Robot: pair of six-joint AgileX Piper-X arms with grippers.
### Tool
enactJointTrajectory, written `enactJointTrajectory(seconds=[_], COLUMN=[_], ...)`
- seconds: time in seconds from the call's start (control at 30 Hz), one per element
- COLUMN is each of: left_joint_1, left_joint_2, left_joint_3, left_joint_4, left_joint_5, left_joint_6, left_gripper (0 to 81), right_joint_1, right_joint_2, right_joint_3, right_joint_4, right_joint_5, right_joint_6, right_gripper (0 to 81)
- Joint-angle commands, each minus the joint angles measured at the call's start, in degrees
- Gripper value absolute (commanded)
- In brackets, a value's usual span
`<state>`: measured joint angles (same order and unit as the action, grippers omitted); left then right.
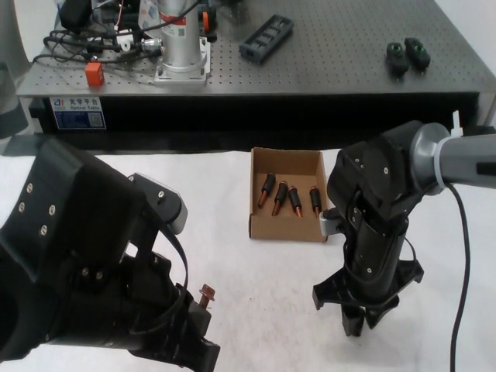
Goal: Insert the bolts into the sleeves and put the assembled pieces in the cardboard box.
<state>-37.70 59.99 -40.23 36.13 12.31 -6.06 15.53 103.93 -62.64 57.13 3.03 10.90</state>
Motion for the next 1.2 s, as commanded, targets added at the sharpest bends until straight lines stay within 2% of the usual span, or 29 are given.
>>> enactJointTrajectory(seconds=[0.0, 0.27, 0.47, 0.53, 0.6, 0.73, 0.8, 1.1, 1.17], left_joint_1=[0.2, 0.2, 0.2, 0.2, 0.2, 0.2, 0.2, 0.2, 0.2], left_joint_2=[-0.6, -0.6, -0.6, -0.6, -0.6, -0.6, -0.6, -0.6, -0.6], left_joint_3=[0.0, 0.0, 0.0, 0.0, 0.0, 0.0, 0.0, 0.0, 0.0], left_joint_4=[-0.2, -0.2, -0.2, -0.2, -0.2, -0.2, -0.2, -0.2, -0.2], left_joint_5=[0.3, 0.3, 0.3, 0.3, 0.3, 0.3, 0.3, 0.3, 0.3], left_joint_6=[0.5, 0.8, 1.0, 1.0, 1.0, 1.0, 1.0, 1.0, 1.0], left_gripper=[0.7, 0.7, 0.7, 0.7, 0.7, 0.7, 0.7, 0.7, 0.7], right_joint_1=[-0.4, -0.4, -0.4, -0.4, -0.4, -0.4, -0.4, -0.4, -0.4], right_joint_2=[0.4, 0.4, 0.4, 0.4, 0.4, 0.4, 0.4, 2.8, 2.6], right_joint_3=[-0.5, -0.5, -0.5, -0.5, -0.5, -0.5, -0.5, -0.5, -0.5], right_joint_4=[-0.1, -1.3, -3.8, -4.2, -4.4, -4.9, -5.0, -5.9, -7.5], right_joint_5=[-0.4, -0.4, -0.2, -0.3, -0.6, -0.6, -0.6, -0.6, -0.2], right_joint_6=[0.3, -3.3, -4.1, -4.1, -4.1, -4.1, -4.1, -4.1, -4.1], right_gripper=[24.4, 1.7, 4.3, 0.9, 7.8, 33.3, 35.7, 15.2, 8.0])
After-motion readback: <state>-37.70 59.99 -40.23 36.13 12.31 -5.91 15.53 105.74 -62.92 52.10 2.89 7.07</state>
